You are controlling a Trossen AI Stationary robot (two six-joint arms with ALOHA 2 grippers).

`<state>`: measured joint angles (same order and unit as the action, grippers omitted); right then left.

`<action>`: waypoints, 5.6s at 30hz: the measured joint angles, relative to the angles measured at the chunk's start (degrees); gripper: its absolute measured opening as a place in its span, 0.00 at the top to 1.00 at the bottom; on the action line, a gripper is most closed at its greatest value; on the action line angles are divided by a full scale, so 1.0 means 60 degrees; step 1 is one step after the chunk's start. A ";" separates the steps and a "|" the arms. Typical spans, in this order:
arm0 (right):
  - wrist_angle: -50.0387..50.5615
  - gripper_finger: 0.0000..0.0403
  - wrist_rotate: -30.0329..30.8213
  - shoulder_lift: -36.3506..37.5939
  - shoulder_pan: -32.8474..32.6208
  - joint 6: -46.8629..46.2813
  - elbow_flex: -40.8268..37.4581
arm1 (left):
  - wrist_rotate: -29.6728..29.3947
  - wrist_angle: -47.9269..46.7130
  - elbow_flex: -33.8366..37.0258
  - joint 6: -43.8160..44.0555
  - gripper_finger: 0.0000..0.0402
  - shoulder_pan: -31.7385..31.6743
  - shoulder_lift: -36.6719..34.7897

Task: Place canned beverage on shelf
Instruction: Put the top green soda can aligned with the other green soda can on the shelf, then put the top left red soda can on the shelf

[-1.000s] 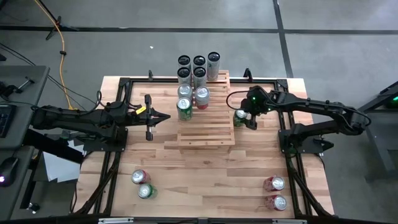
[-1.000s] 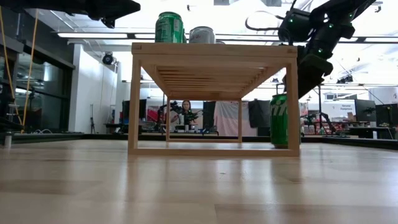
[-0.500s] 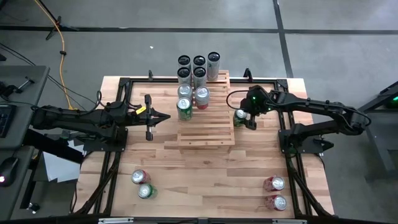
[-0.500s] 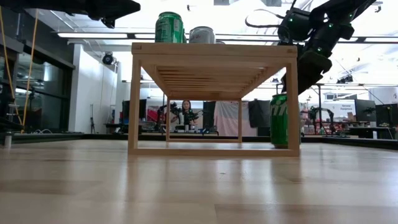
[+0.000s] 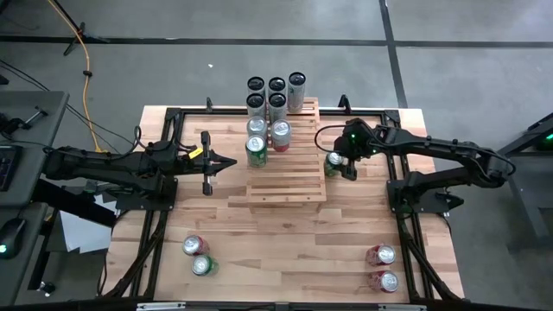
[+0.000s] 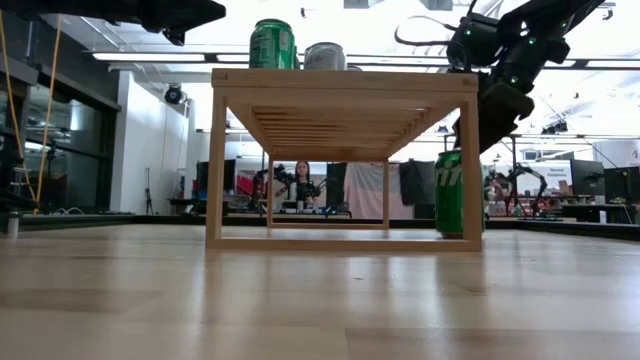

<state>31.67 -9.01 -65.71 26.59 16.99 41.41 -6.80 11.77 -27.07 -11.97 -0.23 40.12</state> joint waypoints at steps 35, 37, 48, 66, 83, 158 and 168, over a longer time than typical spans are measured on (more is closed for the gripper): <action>0.5531 0.31 0.3201 0.0009 -0.3015 -0.2873 0.6629 | 0.0001 -0.0011 0.0000 -0.0029 1.00 0.0000 0.0004; 0.5550 0.31 0.3452 -0.0142 -0.3432 -0.2872 0.6930 | 0.0001 -0.0007 0.0000 -0.0031 1.00 0.0001 0.0000; 0.4999 0.32 0.4231 -0.2475 -0.4676 -0.3859 0.8115 | -0.0001 0.0018 0.0000 -0.0040 1.00 0.0000 0.0000; 0.4819 0.32 0.4128 -0.5550 -0.4653 -0.4289 1.1347 | -0.0002 -0.0055 0.0000 -0.0036 1.00 0.0004 0.0000; 0.4339 0.31 0.3429 -0.5880 -0.3899 -0.4295 1.1318 | -0.0002 -0.0048 0.0000 -0.0036 1.00 0.0000 0.0000; -0.9311 0.14 0.5712 0.0739 -0.4368 -0.2166 -0.1428 | 0.0329 -0.2571 0.0004 0.1713 1.00 0.0004 -0.2276; -0.9528 0.14 0.5723 0.0739 -0.4368 -0.2170 -0.1421 | 0.0315 -0.2551 0.0004 0.1732 1.00 0.0004 -0.2160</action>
<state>-25.50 25.32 -61.28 0.38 3.97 32.88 -4.91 -3.53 -27.05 -1.58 -0.21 27.16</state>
